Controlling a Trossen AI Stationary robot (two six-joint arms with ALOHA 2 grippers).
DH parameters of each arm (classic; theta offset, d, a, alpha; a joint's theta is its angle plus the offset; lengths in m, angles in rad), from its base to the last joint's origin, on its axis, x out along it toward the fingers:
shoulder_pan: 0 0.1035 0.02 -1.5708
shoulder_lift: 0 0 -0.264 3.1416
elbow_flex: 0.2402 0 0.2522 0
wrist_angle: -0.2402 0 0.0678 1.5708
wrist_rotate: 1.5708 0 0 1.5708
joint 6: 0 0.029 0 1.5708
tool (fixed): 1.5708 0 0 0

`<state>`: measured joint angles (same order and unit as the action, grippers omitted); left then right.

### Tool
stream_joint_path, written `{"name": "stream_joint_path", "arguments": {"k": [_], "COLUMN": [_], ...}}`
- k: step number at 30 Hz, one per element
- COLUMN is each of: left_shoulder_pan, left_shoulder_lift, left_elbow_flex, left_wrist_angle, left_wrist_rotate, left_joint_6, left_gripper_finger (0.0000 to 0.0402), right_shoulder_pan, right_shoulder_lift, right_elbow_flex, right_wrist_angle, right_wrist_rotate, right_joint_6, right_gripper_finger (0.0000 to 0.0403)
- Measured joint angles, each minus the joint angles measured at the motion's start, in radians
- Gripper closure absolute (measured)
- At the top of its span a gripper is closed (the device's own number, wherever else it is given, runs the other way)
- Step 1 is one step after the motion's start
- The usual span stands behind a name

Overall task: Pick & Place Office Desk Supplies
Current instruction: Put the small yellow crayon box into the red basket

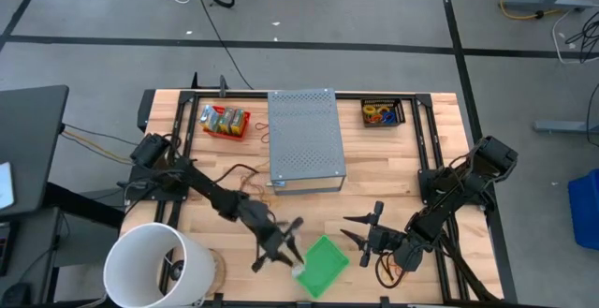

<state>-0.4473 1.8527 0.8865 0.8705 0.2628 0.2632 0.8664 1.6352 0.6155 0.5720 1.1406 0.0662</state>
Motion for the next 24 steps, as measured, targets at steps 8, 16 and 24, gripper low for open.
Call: {"name": "stream_joint_path", "arguments": {"k": [8, 16, 24], "left_shoulder_pan": [0.053, 0.095, 0.093], "left_shoulder_lift": [-0.001, -0.030, -0.194], "left_elbow_flex": [-0.191, -0.320, -0.482], "left_wrist_angle": [0.416, 0.519, 0.522], "left_wrist_rotate": [-0.163, -0.316, -0.399], "left_joint_6": [-0.034, 0.065, 0.107], "left_gripper_finger": [0.0332, 0.0332, 0.0334], "right_shoulder_pan": [0.000, 0.000, 0.000], "right_shoulder_lift": [0.000, 0.000, 0.000], "right_elbow_flex": [0.000, 0.000, 0.000], "right_wrist_angle": [0.000, 0.000, 0.004], "right_wrist_rotate": [0.000, 0.000, 0.000], "right_joint_6": [0.000, 0.000, 0.006], "right_gripper_finger": [0.0231, 0.0231, 0.0231]}}
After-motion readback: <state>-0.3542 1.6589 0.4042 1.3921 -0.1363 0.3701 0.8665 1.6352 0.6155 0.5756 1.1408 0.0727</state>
